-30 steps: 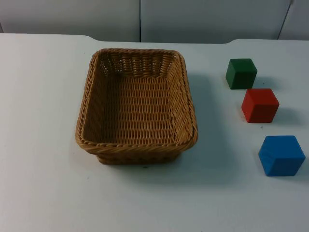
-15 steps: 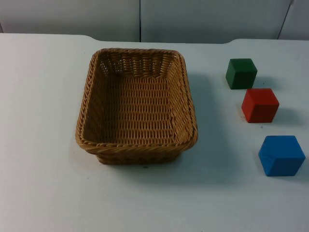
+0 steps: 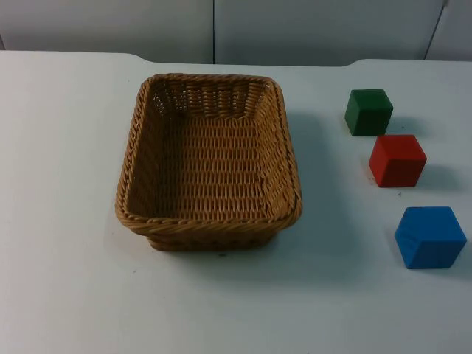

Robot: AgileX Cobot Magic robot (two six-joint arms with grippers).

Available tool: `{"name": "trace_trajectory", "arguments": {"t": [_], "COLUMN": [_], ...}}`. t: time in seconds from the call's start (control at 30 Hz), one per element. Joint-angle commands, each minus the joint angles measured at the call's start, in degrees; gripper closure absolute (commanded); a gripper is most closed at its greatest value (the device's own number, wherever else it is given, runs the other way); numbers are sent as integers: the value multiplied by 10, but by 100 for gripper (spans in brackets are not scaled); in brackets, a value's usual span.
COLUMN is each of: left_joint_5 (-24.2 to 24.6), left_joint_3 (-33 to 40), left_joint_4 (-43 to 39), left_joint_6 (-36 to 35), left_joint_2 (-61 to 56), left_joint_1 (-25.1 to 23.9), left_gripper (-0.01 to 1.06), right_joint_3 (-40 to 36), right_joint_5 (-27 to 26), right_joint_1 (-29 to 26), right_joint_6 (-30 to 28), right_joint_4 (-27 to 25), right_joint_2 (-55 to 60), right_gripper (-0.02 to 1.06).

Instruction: Pick up the basket with the left hand and place the blue cube into the basket with the right hand.

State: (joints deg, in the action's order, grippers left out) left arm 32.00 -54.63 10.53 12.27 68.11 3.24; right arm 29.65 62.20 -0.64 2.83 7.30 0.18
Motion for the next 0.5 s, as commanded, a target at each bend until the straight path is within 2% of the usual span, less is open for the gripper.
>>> {"name": "trace_trajectory", "arguments": {"t": [0.0,0.07,0.1,0.27,0.47], "left_joint_5": [-10,-20,-20,-31,-38], "left_joint_3": [-11,-15,-15,-15,-15], "left_joint_4": [30,82,82,215,295], "left_joint_6": [21,62,62,173,233], "left_joint_2": [17,44,44,105,166], "left_joint_1": [-3,-3,-3,-3,-1], "left_gripper": [0,0,0,0,0], "right_joint_3": [-6,-6,-6,-6,-6], "right_joint_5": [-6,-6,-6,-6,-6], "right_joint_1": [-5,-5,-5,-5,-5], "right_joint_6": [-3,-3,-3,-3,-3], "right_joint_4": [1,1,1,1,1], "right_joint_2": [-2,-2,-2,-2,-2], "right_gripper": [0,0,0,0,0]}}
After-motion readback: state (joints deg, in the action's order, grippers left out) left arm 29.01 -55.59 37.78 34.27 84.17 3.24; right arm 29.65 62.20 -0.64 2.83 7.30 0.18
